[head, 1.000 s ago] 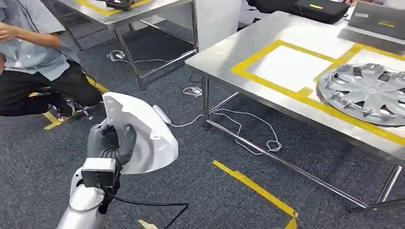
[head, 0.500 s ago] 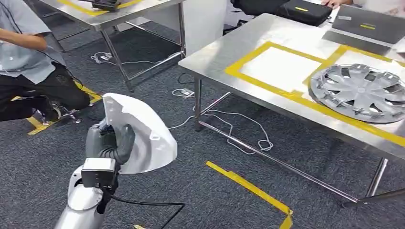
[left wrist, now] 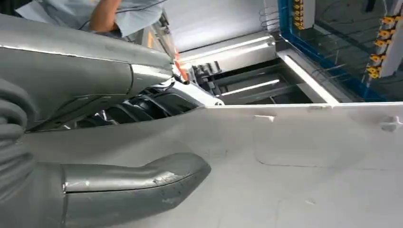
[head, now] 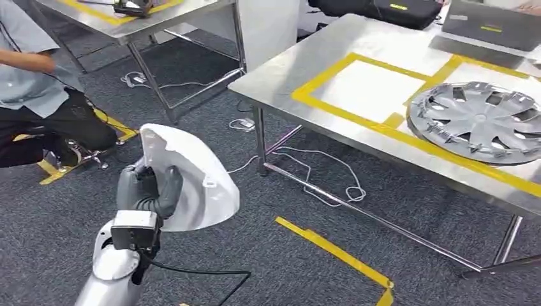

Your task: Take the parts from the cabinet and place them on the table.

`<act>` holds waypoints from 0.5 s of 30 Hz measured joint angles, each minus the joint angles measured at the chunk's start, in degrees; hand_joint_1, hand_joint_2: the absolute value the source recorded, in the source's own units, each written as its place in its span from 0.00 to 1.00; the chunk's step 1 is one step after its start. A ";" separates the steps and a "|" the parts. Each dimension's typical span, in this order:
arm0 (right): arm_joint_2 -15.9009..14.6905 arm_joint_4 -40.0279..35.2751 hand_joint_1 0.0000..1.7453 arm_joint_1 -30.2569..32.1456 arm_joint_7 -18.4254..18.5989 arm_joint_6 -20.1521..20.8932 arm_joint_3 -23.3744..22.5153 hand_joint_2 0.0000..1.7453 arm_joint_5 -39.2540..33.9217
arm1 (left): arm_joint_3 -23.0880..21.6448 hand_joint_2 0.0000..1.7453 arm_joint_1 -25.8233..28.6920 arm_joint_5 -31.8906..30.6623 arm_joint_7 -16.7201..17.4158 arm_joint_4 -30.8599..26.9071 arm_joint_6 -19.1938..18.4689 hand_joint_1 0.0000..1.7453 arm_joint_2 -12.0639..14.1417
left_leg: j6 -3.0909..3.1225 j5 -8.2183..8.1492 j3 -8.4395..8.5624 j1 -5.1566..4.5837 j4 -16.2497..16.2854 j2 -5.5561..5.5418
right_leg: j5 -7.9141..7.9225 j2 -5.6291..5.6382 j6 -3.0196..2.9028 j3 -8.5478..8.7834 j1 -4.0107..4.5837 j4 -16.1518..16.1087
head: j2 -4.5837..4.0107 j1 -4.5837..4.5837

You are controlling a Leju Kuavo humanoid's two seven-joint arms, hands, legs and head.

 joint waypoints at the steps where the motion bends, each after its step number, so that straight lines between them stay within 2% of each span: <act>1: 0.00 0.00 0.00 -0.09 0.00 0.00 0.00 1.00 0.00 | 0.00 1.00 0.09 0.00 0.00 0.02 0.00 1.00 0.02 | -0.20 -1.90 -2.53 0.09 4.71 -0.01 | -0.25 0.03 -0.32 0.31 0.01 0.00 | 0.00 0.15; 2: 0.00 0.00 0.00 -0.14 0.00 0.00 0.00 1.00 0.00 | 0.02 1.00 0.24 0.00 0.00 0.02 0.00 1.00 0.15 | -0.32 -3.42 -5.08 0.12 9.08 -0.01 | -0.58 0.07 -0.47 0.61 0.04 0.00 | 0.00 0.08; 3: 0.00 0.00 0.00 -0.12 0.00 0.00 0.00 1.00 0.00 | 0.04 1.00 0.29 0.00 0.00 0.02 0.00 1.00 0.22 | -0.41 -4.05 -7.36 0.12 12.40 -0.01 | -0.88 0.15 -0.49 0.92 0.06 0.01 | 0.00 0.13; 4: 0.00 0.00 0.00 -0.02 0.02 -0.02 0.00 1.00 0.00 | 0.04 1.00 0.36 0.00 0.00 0.02 0.00 1.00 0.29 | -0.42 -3.27 -8.52 0.12 13.29 -0.01 | -1.22 0.30 -0.46 1.35 0.09 0.01 | 0.00 0.09; 5: 0.00 0.00 0.00 0.05 0.02 -0.07 0.00 1.00 0.00 | 0.09 1.00 0.37 0.02 0.00 0.02 0.00 1.00 0.31 | -0.31 -1.03 -8.39 0.11 11.83 -0.01 | -1.63 0.45 -0.40 1.91 0.10 0.01 | 0.00 0.11; 6: 0.00 0.00 0.00 0.06 0.04 -0.07 0.00 1.00 0.00 | 0.11 1.00 0.38 0.02 0.00 0.02 0.00 1.00 0.31 | -0.11 2.07 -7.17 0.10 8.33 -0.02 | -2.06 0.62 -0.27 2.54 0.10 0.01 | 0.00 0.09; 7: 0.00 0.00 0.00 0.02 0.04 -0.09 0.00 1.00 0.02 | 0.11 1.00 0.36 0.02 0.00 0.02 0.02 1.00 0.29 | 0.17 5.26 -5.27 0.07 3.55 -0.06 | -2.55 0.76 -0.10 3.26 0.10 0.01 | 0.00 0.11; 8: 0.02 0.00 0.00 0.05 0.04 -0.09 0.02 1.00 0.02 | 0.11 1.00 0.36 0.02 0.00 0.02 0.02 1.00 0.29 | 0.52 7.41 -3.74 0.04 -0.53 -0.15 | -3.01 0.84 0.12 3.37 0.09 -0.03 | 0.00 0.06; 9: 0.04 0.00 0.00 -0.07 0.04 -0.09 0.00 1.00 0.02 | 0.11 1.00 0.35 0.02 0.00 0.02 0.02 1.00 0.29 | 0.64 6.02 -2.70 -0.20 -1.85 -0.19 | -3.70 0.90 0.57 3.44 0.53 0.12 | 0.00 0.09; 10: 0.02 0.00 0.00 -0.07 0.04 -0.20 0.02 1.00 0.04 | 0.11 1.00 0.24 0.02 0.00 0.02 0.02 1.00 0.26 | 0.84 5.10 -2.19 -0.17 -2.84 -0.17 | -3.93 0.97 0.95 3.19 0.43 0.10 | 0.00 0.07; 11: 0.02 0.00 0.00 -0.03 0.07 -0.24 0.02 1.00 0.09 | 0.15 1.00 0.33 0.00 0.00 0.02 0.04 1.00 0.24 | 1.03 5.03 -2.24 -0.29 -3.06 -0.25 | -3.96 0.85 1.29 3.48 0.38 -0.25 | 0.00 0.24; 12: 0.02 0.00 0.00 0.02 0.09 -0.26 0.02 1.00 0.07 | 0.22 1.00 0.29 0.02 -0.02 0.02 0.07 1.00 0.26 | 1.56 4.71 -2.26 -0.32 -3.25 -0.27 | -3.64 0.75 1.75 4.44 0.37 0.07 | 0.00 0.06; 13: 0.02 0.00 0.00 -0.04 0.11 -0.26 0.02 1.00 0.09 | 0.26 1.00 0.35 -0.02 -0.02 0.02 0.07 1.00 0.22 | 1.80 4.73 -1.66 -0.08 -3.33 -0.39 | -4.14 0.73 2.09 4.78 0.36 -0.12 | 0.00 0.24; 14: 0.02 0.00 0.00 -0.12 0.09 -0.28 0.04 1.00 0.11 | 0.26 1.00 0.37 -0.04 -0.02 0.00 0.04 1.00 0.15 | 2.08 4.58 -0.99 0.09 -3.64 -0.38 | -4.83 0.63 2.22 4.32 0.28 0.61 | 0.00 0.19; 15: 0.02 0.00 0.00 -0.31 0.04 -0.28 0.07 1.00 0.11 | 0.22 1.00 0.25 -0.07 -0.04 0.00 0.07 1.00 0.07 | 2.40 4.37 -0.55 0.13 -3.67 -0.32 | -5.61 0.46 2.36 2.86 0.25 3.43 | 0.00 0.57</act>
